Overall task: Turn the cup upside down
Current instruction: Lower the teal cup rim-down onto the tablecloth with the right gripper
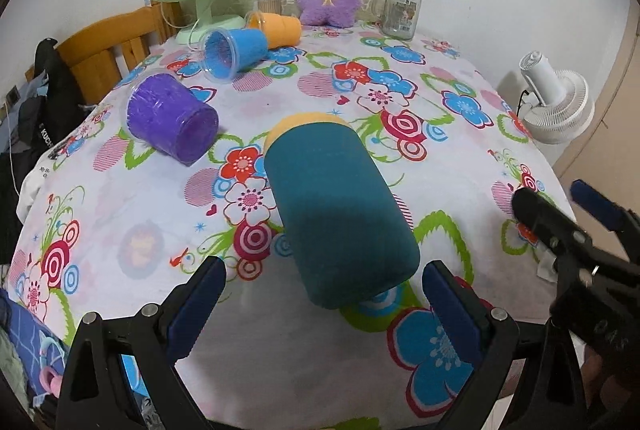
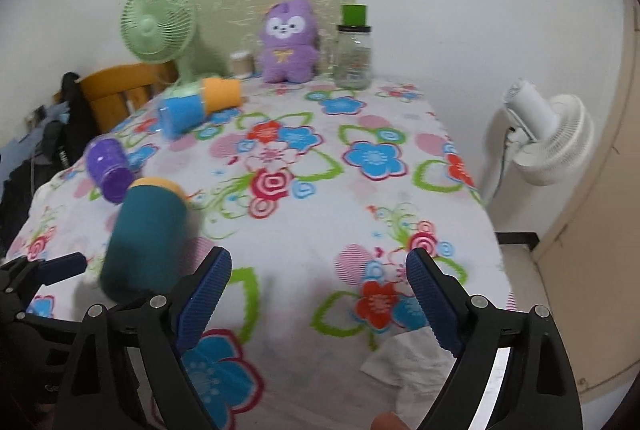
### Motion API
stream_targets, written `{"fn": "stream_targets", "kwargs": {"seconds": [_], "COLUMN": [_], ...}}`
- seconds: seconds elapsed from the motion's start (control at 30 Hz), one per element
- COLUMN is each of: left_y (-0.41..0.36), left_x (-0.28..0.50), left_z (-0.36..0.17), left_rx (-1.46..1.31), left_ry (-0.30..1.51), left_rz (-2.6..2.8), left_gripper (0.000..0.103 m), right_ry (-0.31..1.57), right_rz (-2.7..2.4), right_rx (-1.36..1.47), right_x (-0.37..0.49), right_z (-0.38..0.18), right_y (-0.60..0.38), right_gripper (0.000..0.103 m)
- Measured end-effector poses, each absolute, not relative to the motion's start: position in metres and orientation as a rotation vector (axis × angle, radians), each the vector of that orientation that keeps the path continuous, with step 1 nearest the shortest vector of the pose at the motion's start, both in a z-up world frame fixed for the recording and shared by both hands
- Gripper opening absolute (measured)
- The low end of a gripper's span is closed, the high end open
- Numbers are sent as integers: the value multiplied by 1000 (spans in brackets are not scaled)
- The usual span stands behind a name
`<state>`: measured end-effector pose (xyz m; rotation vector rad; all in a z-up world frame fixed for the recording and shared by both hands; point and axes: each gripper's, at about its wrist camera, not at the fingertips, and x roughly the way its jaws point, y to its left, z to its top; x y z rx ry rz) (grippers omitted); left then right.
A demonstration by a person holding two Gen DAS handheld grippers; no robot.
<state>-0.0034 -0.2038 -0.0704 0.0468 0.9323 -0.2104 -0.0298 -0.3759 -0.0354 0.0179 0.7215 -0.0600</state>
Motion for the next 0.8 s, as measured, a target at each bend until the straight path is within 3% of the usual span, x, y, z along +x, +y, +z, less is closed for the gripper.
{"fn": "stream_targets", "kwargs": {"seconds": [0.17, 0.23, 0.3, 0.8], "left_y": [-212, -214, -213, -186], "left_x": [2, 3, 4, -1], "left_z": [-79, -81, -84, -58], "left_rx": [76, 97, 98, 56], "left_ry": [925, 915, 918, 818], "left_rz": [-190, -176, -187, -144], "left_gripper": [99, 91, 76, 72], "right_ry": [736, 742, 745, 739], "right_rz": [-72, -73, -73, -38], "right_rx": [28, 37, 45, 36], "right_x": [-29, -29, -29, -27], "right_z": [-40, -42, -44, -42], "right_y": [-383, -386, -387, -374], "right_gripper": [91, 91, 91, 91]}}
